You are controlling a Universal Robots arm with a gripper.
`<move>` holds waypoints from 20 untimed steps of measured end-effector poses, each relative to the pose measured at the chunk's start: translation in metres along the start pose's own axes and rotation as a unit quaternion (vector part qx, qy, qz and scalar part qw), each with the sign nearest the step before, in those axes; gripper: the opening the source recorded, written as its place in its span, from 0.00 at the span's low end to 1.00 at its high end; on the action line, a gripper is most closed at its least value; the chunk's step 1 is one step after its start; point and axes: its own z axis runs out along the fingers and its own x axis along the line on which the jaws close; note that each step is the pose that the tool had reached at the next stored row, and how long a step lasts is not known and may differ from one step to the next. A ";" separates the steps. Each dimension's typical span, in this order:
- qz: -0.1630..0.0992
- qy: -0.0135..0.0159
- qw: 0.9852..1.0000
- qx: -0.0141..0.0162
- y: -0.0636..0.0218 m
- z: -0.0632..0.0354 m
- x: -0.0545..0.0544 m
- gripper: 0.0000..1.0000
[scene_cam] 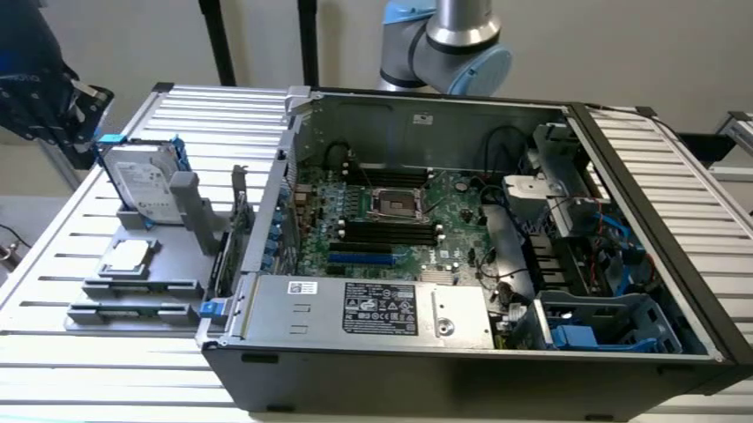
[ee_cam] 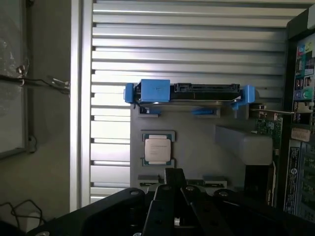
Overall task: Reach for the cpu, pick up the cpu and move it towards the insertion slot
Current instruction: 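Pick up the cpu and move it towards the insertion slot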
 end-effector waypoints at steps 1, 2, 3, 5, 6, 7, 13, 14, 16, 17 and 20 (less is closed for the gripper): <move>0.000 0.000 1.000 0.000 0.0000 0.0000 0.002 0.11; 0.000 0.000 1.000 0.000 0.0000 0.0000 0.002 0.11; 0.000 0.000 1.000 0.000 0.0000 0.0000 0.002 0.11; 0.000 0.000 1.000 0.000 0.0000 0.0000 0.002 0.11; 0.000 0.000 1.000 0.000 0.0000 0.0000 0.002 0.11; 0.000 0.000 1.000 0.000 0.0000 0.0000 0.002 0.18; 0.000 0.000 1.000 0.000 0.0000 0.0000 0.002 0.42; 0.000 0.000 1.000 0.000 0.0000 0.0000 0.002 0.42; 0.000 0.000 1.000 0.000 0.0000 0.0007 0.003 0.53; 0.000 0.000 1.000 0.000 0.0000 0.0024 0.003 0.53; 0.000 0.000 1.000 0.000 -0.0001 0.0078 0.005 0.60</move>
